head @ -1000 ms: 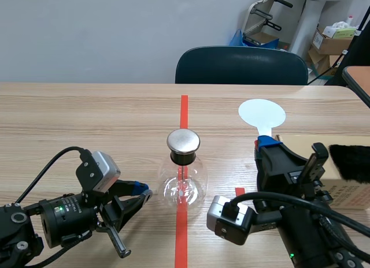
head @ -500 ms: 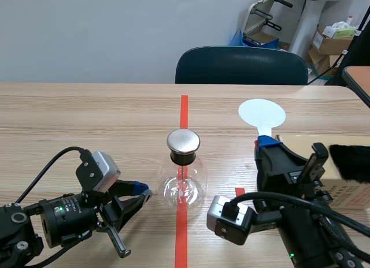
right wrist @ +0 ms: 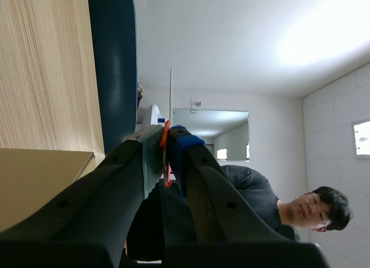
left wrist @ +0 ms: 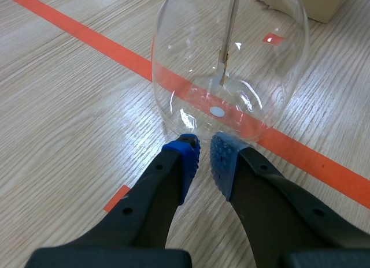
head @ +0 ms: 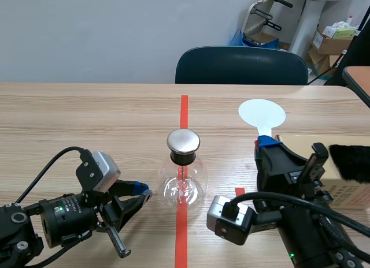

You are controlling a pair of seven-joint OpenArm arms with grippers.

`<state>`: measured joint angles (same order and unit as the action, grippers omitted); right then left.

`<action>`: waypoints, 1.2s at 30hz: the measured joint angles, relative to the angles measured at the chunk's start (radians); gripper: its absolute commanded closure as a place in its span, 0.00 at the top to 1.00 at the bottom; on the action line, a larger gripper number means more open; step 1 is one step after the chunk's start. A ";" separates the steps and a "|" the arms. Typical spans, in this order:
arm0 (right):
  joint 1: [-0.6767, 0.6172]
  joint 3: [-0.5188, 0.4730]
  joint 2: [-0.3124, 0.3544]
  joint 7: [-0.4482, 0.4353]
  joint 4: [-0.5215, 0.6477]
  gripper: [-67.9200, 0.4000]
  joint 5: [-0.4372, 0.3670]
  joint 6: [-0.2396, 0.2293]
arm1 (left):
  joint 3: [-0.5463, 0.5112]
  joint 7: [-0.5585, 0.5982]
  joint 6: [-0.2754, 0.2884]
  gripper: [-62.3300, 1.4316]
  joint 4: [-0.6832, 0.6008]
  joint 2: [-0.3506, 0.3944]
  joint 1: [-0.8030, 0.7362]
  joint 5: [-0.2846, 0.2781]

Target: Do the electroscope experiment

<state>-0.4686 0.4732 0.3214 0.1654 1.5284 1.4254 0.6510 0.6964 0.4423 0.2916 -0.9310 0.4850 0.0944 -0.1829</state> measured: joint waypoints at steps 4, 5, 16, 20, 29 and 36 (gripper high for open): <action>0.000 0.000 0.000 0.000 0.000 0.02 0.000 0.000 | 0.000 0.000 0.000 0.18 0.000 0.000 0.000 0.000; 0.000 0.000 0.000 0.000 0.000 0.02 0.000 0.000 | 0.000 0.000 0.000 0.18 0.000 0.000 0.000 0.000; 0.000 0.000 0.000 0.000 0.000 0.02 0.000 0.000 | 0.000 0.000 0.000 0.18 0.000 0.000 0.000 0.000; 0.000 0.000 0.000 0.000 0.000 0.02 0.000 0.000 | 0.000 0.000 0.000 0.18 0.000 0.000 0.000 0.000; 0.000 0.000 0.000 -0.037 0.000 0.02 0.000 0.000 | 0.000 0.000 0.000 0.18 0.000 0.000 0.000 0.000; 0.000 0.000 0.000 -0.188 0.000 0.02 0.003 0.000 | 0.000 0.000 0.000 0.18 0.000 0.000 0.000 0.000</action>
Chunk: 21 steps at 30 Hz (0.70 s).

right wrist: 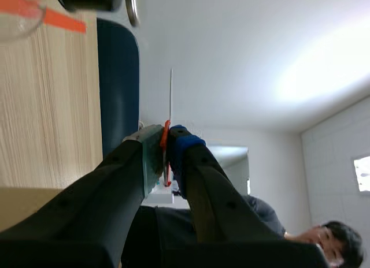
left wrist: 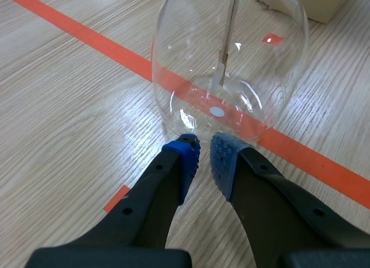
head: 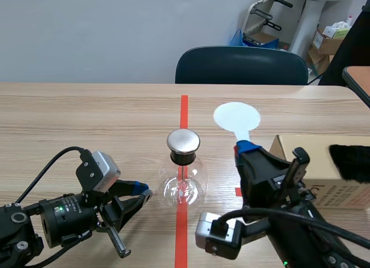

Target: Do the electroscope experiment

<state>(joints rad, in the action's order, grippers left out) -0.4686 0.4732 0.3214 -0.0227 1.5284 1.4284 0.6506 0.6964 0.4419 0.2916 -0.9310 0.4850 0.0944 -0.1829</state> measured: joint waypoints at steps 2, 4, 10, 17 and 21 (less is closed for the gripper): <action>0.000 0.000 0.000 -0.056 0.000 0.02 0.001 0.000 | 0.000 0.000 0.000 0.18 0.000 0.000 0.000 0.000; 0.000 0.000 0.000 -0.110 0.000 0.02 0.001 0.000 | 0.000 0.000 0.000 0.18 0.000 0.000 0.000 0.000; 0.000 0.000 0.000 -0.246 0.000 0.02 0.003 0.000 | 0.000 0.000 0.000 0.18 0.000 0.000 0.000 0.000; 0.000 0.000 0.000 -0.313 0.000 0.02 0.004 0.000 | 0.000 0.000 0.000 0.18 0.000 0.000 0.000 0.000; 0.000 0.000 0.000 -0.321 0.000 0.02 0.004 0.000 | 0.000 0.000 0.000 0.18 0.000 0.000 0.000 0.000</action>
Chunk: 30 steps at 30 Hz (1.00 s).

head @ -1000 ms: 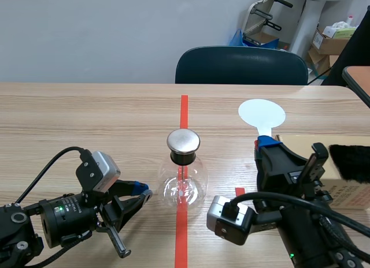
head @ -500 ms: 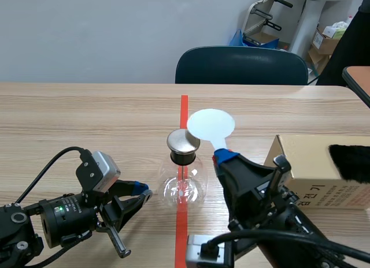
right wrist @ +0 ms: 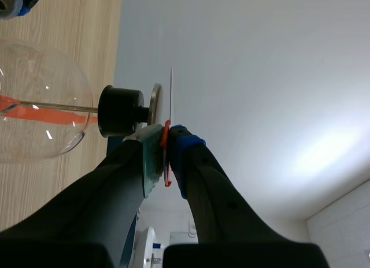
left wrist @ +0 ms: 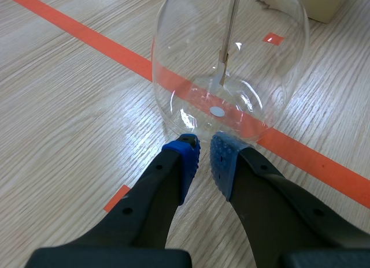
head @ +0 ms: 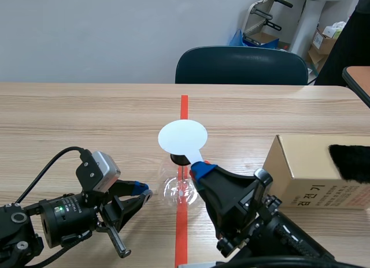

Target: Do the electroscope experiment

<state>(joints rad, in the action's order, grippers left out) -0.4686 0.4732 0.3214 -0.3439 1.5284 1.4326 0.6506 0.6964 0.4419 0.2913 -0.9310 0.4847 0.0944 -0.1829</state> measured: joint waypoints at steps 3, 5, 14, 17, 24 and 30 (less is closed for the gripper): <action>0.000 0.000 0.000 0.000 0.000 0.02 0.000 0.000 | 0.000 0.000 0.000 0.18 0.000 0.000 0.000 0.000; 0.000 0.000 0.000 0.000 0.000 0.02 0.000 0.000 | 0.000 0.000 0.000 0.18 0.000 0.000 0.000 0.000; 0.000 0.000 0.000 0.025 0.000 0.02 0.000 0.000 | 0.000 0.000 0.000 0.18 0.000 0.000 0.000 0.000; 0.000 0.000 0.000 0.091 0.000 0.02 0.000 0.000 | 0.000 0.000 0.000 0.18 0.000 0.000 0.000 0.000; 0.000 0.000 0.000 0.309 0.000 0.02 -0.001 0.000 | 0.000 0.000 0.000 0.18 0.000 0.000 0.000 0.000; 0.000 0.000 0.000 0.484 0.000 0.02 -0.003 0.000 | 0.000 -0.003 0.000 0.18 0.000 0.000 0.000 0.000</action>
<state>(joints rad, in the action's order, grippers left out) -0.4686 0.4732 0.3214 0.1402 1.5284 1.4292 0.6506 0.6964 0.4389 0.2913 -0.9310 0.4847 0.0944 -0.1829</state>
